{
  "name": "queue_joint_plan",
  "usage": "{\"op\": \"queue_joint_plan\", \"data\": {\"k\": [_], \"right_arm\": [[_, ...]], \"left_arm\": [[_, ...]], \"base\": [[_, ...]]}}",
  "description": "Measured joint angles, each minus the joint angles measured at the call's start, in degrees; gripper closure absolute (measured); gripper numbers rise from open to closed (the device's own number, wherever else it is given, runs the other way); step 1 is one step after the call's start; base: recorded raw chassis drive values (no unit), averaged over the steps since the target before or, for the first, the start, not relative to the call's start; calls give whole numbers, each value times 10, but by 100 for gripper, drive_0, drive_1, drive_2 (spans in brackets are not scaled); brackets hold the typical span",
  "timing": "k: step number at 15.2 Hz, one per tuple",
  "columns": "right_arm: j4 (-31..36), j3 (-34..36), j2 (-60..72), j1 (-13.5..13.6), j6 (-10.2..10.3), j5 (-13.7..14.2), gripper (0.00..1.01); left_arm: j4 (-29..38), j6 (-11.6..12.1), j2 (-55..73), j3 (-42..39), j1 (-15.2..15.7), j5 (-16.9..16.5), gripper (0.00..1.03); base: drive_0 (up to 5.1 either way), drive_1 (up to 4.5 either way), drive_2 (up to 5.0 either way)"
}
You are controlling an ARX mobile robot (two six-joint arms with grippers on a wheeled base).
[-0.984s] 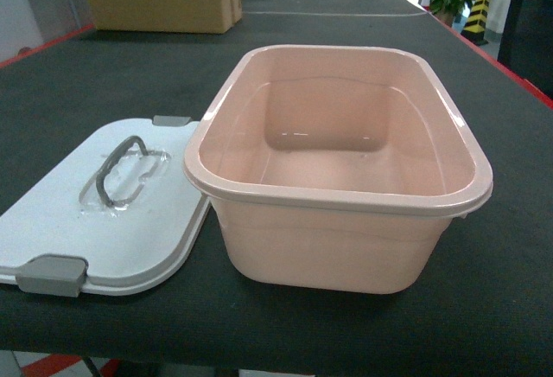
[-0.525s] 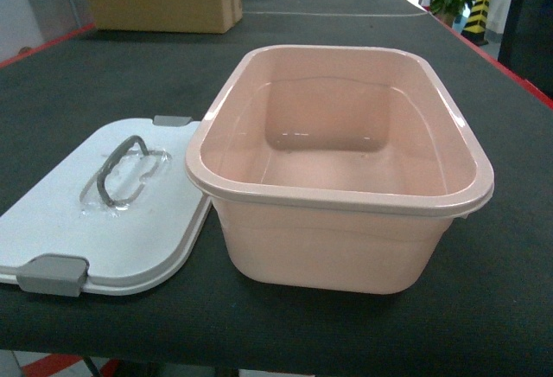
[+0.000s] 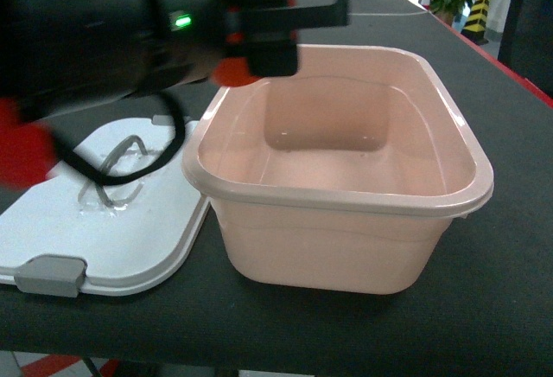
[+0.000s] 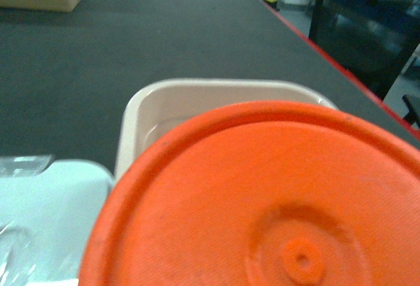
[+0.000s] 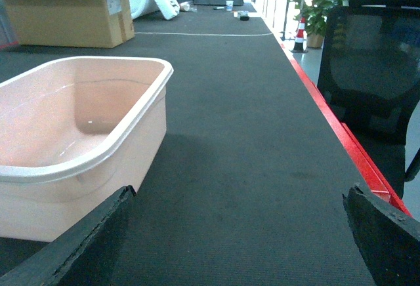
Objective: Pick capacitor and pack into box
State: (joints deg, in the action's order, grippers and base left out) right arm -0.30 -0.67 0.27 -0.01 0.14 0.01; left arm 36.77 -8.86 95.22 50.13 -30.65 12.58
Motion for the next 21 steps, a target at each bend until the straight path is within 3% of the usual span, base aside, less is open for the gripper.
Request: {"op": "queue_joint_plan", "data": {"k": [2,3,6,7,8,9,10,14,15,16,18,21], "right_arm": [[0,0,0,0,0,0,3],[0,0,0,0,0,0,3],[0,0,0,0,0,0,3],[0,0,0,0,0,0,3],[0,0,0,0,0,0,3],[0,0,0,0,0,0,3],[0,0,0,0,0,0,3],[0,0,0,0,0,0,3],[0,0,0,0,0,0,3],[0,0,0,0,0,0,3],[0,0,0,0,0,0,3],[0,0,0,0,0,0,3]], "left_arm": [[-8,-2,78,114,-24,23,60],[-2,7,108,148,-32,43,48],[-4,18,118,147,-28,52,11],[-4,19,118,147,-25,54,3],[2,20,118,146,-24,50,6],[58,31,115,127,-14,11,5],[74,35,61,73,37,-25,5],[90,48,14,49,210,-50,5],[74,49,34,50,241,-73,5],[59,49,63,54,259,-95,5],[41,61,134,73,282,-101,5],[39,64,161,83,288,-100,5]], "base": [[0,0,0],[0,0,0],[0,0,0],[0,0,0],[0,0,0],[0,0,0],[0,0,0],[0,0,0],[0,0,0],[0,0,0],[0,0,0],[0,0,0]]}}
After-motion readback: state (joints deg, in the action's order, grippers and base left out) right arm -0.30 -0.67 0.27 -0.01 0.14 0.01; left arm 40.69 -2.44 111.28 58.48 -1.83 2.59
